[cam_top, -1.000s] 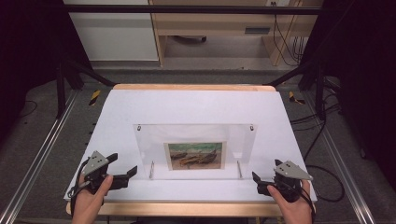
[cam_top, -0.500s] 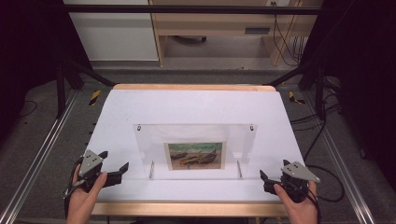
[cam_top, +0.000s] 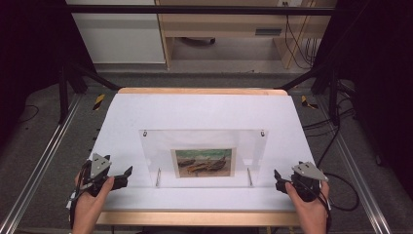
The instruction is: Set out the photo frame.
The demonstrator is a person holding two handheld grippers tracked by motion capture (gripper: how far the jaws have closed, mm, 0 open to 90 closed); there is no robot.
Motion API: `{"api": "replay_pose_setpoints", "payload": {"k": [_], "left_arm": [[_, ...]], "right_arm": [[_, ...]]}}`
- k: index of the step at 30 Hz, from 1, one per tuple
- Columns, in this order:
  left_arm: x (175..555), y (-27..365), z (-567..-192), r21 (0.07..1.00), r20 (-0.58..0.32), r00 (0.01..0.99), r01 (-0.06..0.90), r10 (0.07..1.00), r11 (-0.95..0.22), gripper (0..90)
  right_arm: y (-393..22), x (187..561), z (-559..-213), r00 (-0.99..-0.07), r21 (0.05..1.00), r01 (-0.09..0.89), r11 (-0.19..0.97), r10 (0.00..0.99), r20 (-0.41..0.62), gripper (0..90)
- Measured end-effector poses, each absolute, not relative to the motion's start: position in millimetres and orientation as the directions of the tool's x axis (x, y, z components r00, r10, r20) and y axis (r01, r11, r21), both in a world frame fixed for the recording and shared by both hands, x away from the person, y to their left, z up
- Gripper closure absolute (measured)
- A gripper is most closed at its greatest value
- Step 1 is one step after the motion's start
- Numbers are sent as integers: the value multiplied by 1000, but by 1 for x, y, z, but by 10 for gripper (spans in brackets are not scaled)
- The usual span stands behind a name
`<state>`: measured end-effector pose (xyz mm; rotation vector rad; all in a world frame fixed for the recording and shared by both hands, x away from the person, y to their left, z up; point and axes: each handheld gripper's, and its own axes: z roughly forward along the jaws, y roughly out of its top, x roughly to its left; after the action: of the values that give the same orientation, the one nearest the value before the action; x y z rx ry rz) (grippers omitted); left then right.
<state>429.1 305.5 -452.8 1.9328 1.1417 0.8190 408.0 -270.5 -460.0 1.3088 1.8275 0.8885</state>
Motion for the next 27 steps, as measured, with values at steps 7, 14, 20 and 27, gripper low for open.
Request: {"api": "replay_pose_setpoints", "payload": {"k": [7,14,20,27], "left_arm": [[443,303,-455,831,165,392,440,905,-342,108],[456,304,-462,830,163,395,440,904,-342,107],[467,305,-461,833,153,396,442,905,-334,106],[480,303,-458,841,142,397,435,907,-322,106]], "right_arm": [[-268,426,-462,-247,839,475,265,955,-162,115],[-268,444,-460,-251,836,481,265,955,-158,105],[-267,456,-460,-253,830,491,265,955,-155,102],[-269,466,-460,-248,828,501,252,958,-142,102]]}}
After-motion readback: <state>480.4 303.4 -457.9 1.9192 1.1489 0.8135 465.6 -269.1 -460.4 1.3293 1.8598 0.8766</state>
